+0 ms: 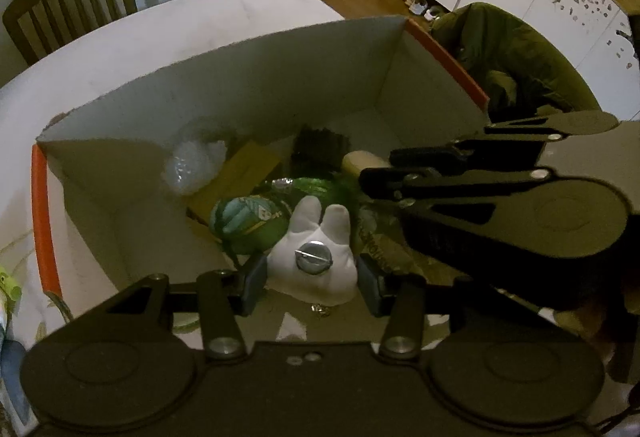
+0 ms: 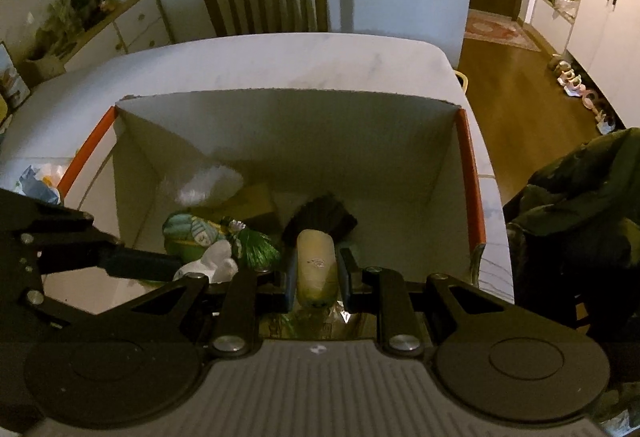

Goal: Organize objects
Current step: 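Lower and release the rabbit item with the left gripper while the right releases the yellow bar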

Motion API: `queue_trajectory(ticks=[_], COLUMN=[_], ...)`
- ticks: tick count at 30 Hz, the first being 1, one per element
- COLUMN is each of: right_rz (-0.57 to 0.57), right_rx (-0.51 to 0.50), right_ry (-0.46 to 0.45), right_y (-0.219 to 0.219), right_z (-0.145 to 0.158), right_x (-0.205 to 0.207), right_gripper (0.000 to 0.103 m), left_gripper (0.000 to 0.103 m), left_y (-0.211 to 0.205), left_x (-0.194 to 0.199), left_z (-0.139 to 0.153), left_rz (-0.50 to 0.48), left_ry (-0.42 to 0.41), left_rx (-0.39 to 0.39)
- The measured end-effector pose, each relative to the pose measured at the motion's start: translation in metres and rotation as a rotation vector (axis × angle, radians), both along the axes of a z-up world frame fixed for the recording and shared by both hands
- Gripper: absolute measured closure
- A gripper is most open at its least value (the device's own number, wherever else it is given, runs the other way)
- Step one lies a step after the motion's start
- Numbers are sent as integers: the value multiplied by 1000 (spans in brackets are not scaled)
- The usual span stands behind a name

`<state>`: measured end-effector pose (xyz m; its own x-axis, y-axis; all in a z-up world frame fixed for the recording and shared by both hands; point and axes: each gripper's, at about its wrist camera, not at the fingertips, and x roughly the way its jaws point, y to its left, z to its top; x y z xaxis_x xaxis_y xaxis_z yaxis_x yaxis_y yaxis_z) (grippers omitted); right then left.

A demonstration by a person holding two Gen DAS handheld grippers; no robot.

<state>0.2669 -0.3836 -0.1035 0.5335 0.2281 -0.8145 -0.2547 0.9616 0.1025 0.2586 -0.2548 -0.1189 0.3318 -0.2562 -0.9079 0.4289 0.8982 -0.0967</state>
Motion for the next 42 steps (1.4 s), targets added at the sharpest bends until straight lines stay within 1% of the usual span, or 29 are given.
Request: queue_trajectory(ticks=[8,14,19,20,22,23,27,31,37,42], right_rz=[-3,1,0,0,-1,1,2,-4,-12,-9], right_rx=[25,38,57,64,72,76,84,91,119,126], right_ry=[6,0,-7,-7,-10,-11,-16,-22,-34,-55], right_y=[-8,-12,-15,-16,-16,-16,-16,-16,-17,-16], right_z=[0,4,8,10,12,13,16,19,28,37], right_x=[-2,-5,-10,-11,-12,-13,-17,-20,-26,-35], right_gripper=[82,82,82,82,80,80,80,80,80,80], left_gripper=[55,53,45,42,31,30,29,25,23,20], left_y=[7,12,15,15,17,18,22,28,29,36], left_x=[3,6,6,4,2,1,-6,-8,-10,-22], left_z=[-15,-24,-26,-26,-24,-23,-19,-12,4,22], left_rz=[28,42,57,59,66,68,70,81,83,79], left_ry=[56,96,107,105,97,92,76,52,3,-55], left_rx=[-6,-6,-10,-10,-10,-11,-17,-28,-53,-59])
